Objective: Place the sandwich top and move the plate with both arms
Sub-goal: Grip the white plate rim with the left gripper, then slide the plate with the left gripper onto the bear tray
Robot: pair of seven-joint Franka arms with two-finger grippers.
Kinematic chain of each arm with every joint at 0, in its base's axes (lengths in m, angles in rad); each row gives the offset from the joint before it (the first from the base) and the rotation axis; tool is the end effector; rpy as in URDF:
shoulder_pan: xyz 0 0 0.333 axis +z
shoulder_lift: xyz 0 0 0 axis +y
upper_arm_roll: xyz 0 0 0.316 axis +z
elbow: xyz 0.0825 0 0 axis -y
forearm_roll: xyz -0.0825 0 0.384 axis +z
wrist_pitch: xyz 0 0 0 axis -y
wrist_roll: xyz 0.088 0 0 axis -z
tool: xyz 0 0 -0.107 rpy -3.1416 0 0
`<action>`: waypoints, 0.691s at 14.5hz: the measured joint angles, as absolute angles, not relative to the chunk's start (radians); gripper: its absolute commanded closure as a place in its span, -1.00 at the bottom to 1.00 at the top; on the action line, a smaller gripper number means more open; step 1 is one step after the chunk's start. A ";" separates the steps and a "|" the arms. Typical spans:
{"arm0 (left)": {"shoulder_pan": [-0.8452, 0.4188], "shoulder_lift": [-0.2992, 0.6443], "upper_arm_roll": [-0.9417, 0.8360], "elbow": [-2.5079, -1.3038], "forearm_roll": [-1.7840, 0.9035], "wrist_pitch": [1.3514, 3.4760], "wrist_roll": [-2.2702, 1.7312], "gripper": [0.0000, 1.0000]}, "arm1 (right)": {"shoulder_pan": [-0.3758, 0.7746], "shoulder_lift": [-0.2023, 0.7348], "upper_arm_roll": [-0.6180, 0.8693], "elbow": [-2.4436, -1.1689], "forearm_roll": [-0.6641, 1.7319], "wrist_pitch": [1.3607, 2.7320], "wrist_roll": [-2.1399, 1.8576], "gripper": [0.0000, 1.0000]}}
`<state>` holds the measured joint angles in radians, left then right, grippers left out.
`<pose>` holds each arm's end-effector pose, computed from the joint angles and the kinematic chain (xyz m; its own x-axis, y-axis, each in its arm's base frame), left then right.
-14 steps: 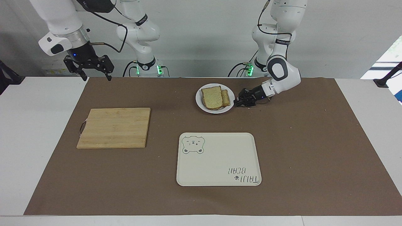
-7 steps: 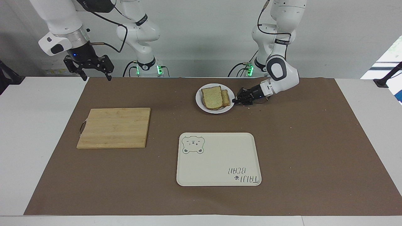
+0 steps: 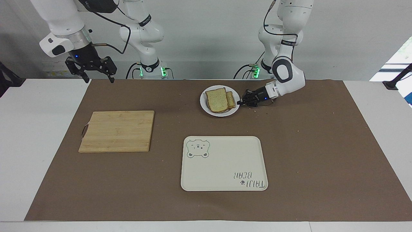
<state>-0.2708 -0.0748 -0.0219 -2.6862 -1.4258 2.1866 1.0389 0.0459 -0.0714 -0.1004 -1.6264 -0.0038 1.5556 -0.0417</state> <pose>0.3602 -0.1461 0.2467 0.9875 -0.1250 0.0958 -0.1491 -0.5475 0.8234 0.5296 -0.0313 0.6355 0.9999 -0.0126 0.0004 -0.0126 -0.9999 -0.0033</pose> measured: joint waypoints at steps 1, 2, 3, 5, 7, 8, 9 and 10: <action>-0.271 -0.075 -0.021 -2.686 -1.427 2.184 1.037 1.00 | 0.046 -0.071 -0.100 -1.626 -0.004 1.556 -0.042 -1.00; -0.271 -0.075 -0.018 -2.686 -1.427 2.178 1.035 1.00 | 0.046 -0.071 -0.100 -1.626 -0.004 1.556 -0.042 -1.00; -0.268 -0.075 -0.015 -2.686 -1.429 2.166 1.032 1.00 | 0.046 -0.071 -0.100 -1.626 -0.004 1.556 -0.042 -1.00; -0.243 -0.075 -0.011 -2.685 -1.433 2.128 1.028 1.00 | 0.046 -0.071 -0.100 -1.626 -0.004 1.556 -0.042 -1.00; -0.199 -0.073 -0.007 -2.672 -1.433 2.104 1.028 1.00 | 0.046 -0.071 -0.100 -1.626 -0.004 1.556 -0.042 -1.00; -0.181 -0.070 -0.003 -2.655 -1.433 2.099 1.024 1.00 | 0.046 -0.071 -0.100 -1.626 -0.004 1.556 -0.042 -1.00; -0.171 -0.062 -0.002 -2.630 -1.433 2.094 1.015 1.00 | 0.046 -0.071 -0.100 -1.626 -0.004 1.556 -0.042 -1.00; -0.166 -0.050 -0.001 -2.599 -1.433 2.090 1.000 1.00 | 0.046 -0.071 -0.100 -1.626 -0.004 1.556 -0.042 -1.00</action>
